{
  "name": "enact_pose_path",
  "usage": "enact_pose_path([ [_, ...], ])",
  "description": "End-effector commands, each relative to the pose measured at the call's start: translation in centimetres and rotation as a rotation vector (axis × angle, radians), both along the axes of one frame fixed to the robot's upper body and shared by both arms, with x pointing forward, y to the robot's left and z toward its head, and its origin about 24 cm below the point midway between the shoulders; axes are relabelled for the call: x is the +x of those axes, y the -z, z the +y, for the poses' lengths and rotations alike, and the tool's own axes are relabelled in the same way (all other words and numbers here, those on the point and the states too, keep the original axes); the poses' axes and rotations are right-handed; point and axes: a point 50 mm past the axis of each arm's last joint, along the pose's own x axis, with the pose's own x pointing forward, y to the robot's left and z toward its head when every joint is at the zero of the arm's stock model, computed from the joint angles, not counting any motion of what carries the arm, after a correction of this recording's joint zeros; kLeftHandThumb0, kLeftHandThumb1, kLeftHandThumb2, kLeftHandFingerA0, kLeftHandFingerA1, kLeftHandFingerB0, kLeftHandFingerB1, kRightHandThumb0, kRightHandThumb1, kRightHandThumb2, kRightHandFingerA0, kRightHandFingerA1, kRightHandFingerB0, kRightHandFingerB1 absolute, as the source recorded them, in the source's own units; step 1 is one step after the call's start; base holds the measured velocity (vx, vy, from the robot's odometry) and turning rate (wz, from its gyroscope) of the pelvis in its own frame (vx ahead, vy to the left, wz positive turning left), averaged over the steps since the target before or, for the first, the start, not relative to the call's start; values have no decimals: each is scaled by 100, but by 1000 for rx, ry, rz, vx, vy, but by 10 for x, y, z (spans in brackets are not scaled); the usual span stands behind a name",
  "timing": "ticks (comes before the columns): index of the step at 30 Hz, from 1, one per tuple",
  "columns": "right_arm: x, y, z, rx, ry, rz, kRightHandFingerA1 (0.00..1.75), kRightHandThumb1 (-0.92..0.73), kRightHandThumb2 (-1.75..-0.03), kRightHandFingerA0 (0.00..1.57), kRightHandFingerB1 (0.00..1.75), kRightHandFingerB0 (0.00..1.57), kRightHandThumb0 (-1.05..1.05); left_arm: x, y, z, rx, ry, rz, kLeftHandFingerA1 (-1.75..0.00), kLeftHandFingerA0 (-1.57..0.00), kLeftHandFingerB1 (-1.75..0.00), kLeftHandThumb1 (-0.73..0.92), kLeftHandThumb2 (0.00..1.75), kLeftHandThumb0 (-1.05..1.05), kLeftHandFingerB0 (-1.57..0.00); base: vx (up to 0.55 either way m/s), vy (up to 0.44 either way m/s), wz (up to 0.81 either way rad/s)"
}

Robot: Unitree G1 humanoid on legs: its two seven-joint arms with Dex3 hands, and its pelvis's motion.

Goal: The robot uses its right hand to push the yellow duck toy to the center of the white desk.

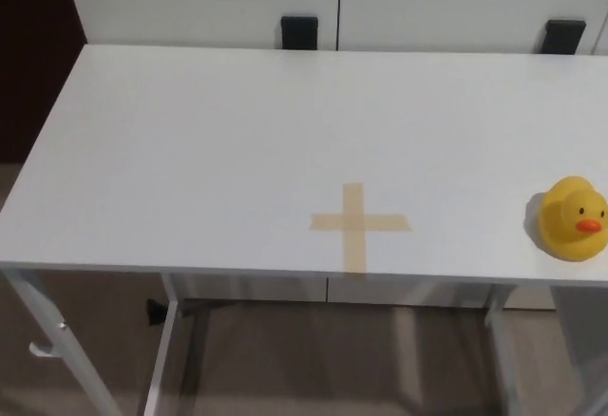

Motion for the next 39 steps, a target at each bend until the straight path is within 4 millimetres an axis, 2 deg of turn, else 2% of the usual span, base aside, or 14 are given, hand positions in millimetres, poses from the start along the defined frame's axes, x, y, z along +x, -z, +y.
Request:
enact_pose_path([
  [1, 5, -23, -14, -94, 44, -164, 64, -73, -61, 48, 36, 26, -36, -3, -3, 5, 12, 4, 15, -45, -68, -46, 70, 61, -22, -72, 0, 0, 0],
  [5, 21, -49, -22, -122, 49, -375, 65, -71, -60, 44, 38, 22, -46, -3, -3, 7, 3, -32, 13, -43, -64, -47, 71, 61, -21, -74, 0, 0, 0],
  [6, 32, -61, -26, -147, 46, -432, 62, -63, -92, 23, 48, 14, -62, -4, -3, 7, 0, -25, 9, -45, -64, -48, 65, 60, -24, -76, 0, 0, 0],
  [8, 50, -84, -32, -189, 44, -527, 58, -79, -63, 17, 37, 18, -63, -5, -3, 6, -3, -10, 4, -43, -62, -47, 66, 60, -25, -75, 0, 0, 0],
  [18, 152, -177, 10, -272, -137, -877, 65, -88, -67, 22, 48, 21, -91, -1, -5, 7, 11, 6, 10, -43, -59, -49, 67, 60, -21, -75, 3, -1, 0],
  [23, 194, -187, 50, -162, -344, -925, 50, -77, -115, 6, 39, 1, -70, 1, -5, 7, 12, 8, 12, -44, -64, -48, 66, 60, -26, -75, 0, 0, 0],
  [25, 205, -185, 60, -131, -408, -907, 50, -77, -115, 6, 39, 1, -70, 1, -5, 7, 10, 4, 10, -44, -64, -48, 66, 60, -26, -75, 0, 0, 0],
  [26, 209, -183, 63, -112, -432, -905, 41, -92, -82, 9, 29, 6, -72, 1, -5, 6, 8, 7, 10, -45, -65, -47, 65, 60, -24, -73, 0, 0, 0],
  [27, 215, -178, 68, -86, -463, -891, 49, -78, -118, 7, 38, 1, -73, 1, -4, 5, 2, 8, 6, -43, -59, -47, 66, 60, -22, -73, 0, 0, 0],
  [30, 233, -159, 88, -24, -499, -863, 50, -52, -113, 0, 49, 0, -36, 0, -3, 5, -2, -5, 2, -44, -65, -47, 68, 60, -24, -75, 0, 0, 0],
  [31, 235, -156, 91, -18, -505, -858, 41, -92, -72, 18, 33, 15, -86, -1, -2, 4, -1, -3, 5, -45, -66, -47, 67, 61, -25, -73, 0, 0, 0],
  [36, 243, -143, 106, 28, -549, -823, 41, -92, -74, 20, 32, 12, -85, 0, -1, 3, 4, 0, 14, -43, -59, -48, 65, 59, -23, -74, 0, 0, 0],
  [38, 246, -134, 116, 39, -566, -798, 49, -52, -113, 1, 49, 0, -36, 0, -2, 2, -4, 7, 11, -46, -67, -47, 65, 61, -27, -72, 0, 0, 0],
  [39, 248, -129, 122, 36, -584, -785, 42, -92, -74, 20, 34, 9, -83, 0, -1, 2, -7, 2, 12, -45, -66, -48, 67, 60, -25, -75, 0, 0, 0],
])
